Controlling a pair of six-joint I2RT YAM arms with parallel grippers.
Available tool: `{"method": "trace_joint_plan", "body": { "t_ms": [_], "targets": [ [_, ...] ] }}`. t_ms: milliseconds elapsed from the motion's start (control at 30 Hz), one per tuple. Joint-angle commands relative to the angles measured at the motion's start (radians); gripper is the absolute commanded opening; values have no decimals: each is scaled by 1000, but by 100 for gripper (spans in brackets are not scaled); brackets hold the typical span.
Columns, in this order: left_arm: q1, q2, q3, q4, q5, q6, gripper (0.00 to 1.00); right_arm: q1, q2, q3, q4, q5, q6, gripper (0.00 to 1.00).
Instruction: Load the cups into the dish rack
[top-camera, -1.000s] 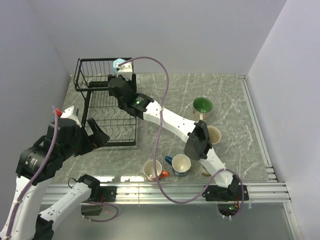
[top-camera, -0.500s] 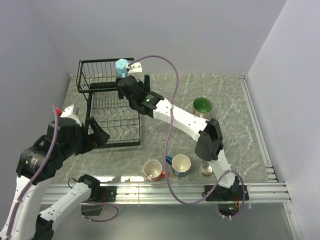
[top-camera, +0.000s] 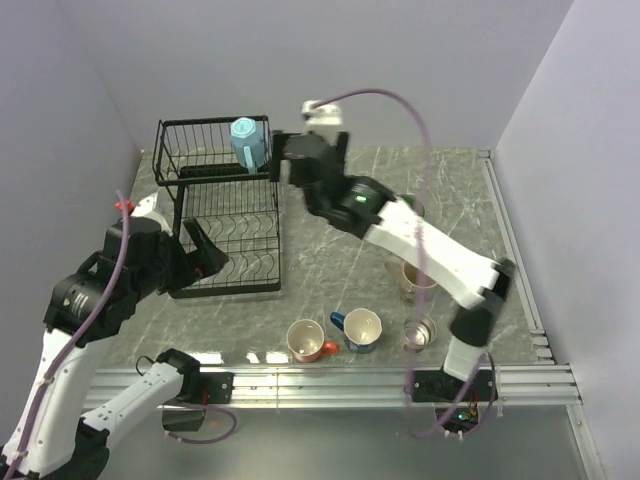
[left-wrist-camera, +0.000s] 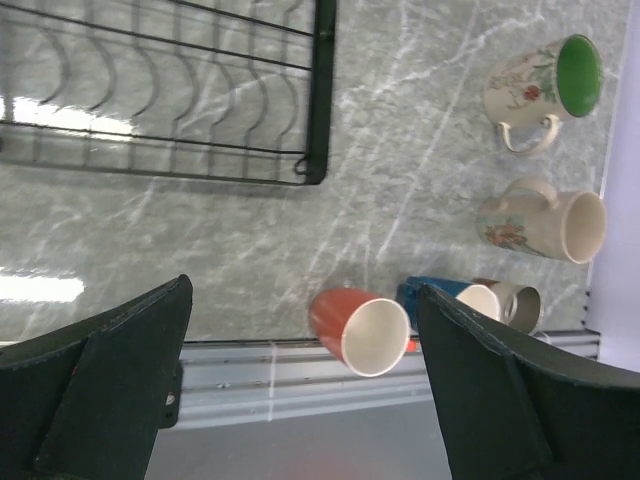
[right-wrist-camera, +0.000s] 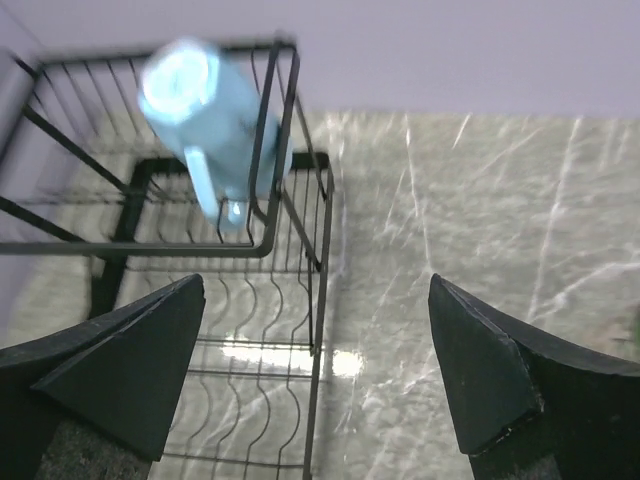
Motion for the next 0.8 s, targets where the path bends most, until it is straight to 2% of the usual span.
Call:
{"method": "trace_joint_plan", "body": {
  "t_ms": [0,133,200,300,367,433,467,500,600,767],
  "targets": [
    [1,45,20,113,75,29,99,3,-228,-97,-28,94,14,100],
    [-2,116,-42,227,187,23,99,-5,-398,-240,-105,127,82,100],
    [-18,152,-75,297,224,12,99,-8,-472,-286,-197,138,106,100],
    [-109,247,-73,345,227,-12,99,-13,-555,-344,-330,141,183,100],
    [-203,343,-44,365,186,-20,99,-34,-619,-393,-413,51,238,100],
    [-289,443,16,376,164,-28,99,-109,-679,-427,-482,-22,331,100],
    [-310,475,39,381,141,-31,99,-144,-701,-476,-543,-119,364,100],
    [-330,505,80,391,137,-32,99,-239,-725,-516,-552,-182,381,94],
    [-378,613,178,402,131,-37,98,-382,-825,-689,-555,-377,410,85],
    [-392,684,258,411,132,-43,97,-451,-859,-849,-555,-443,421,71]
  ]
}}
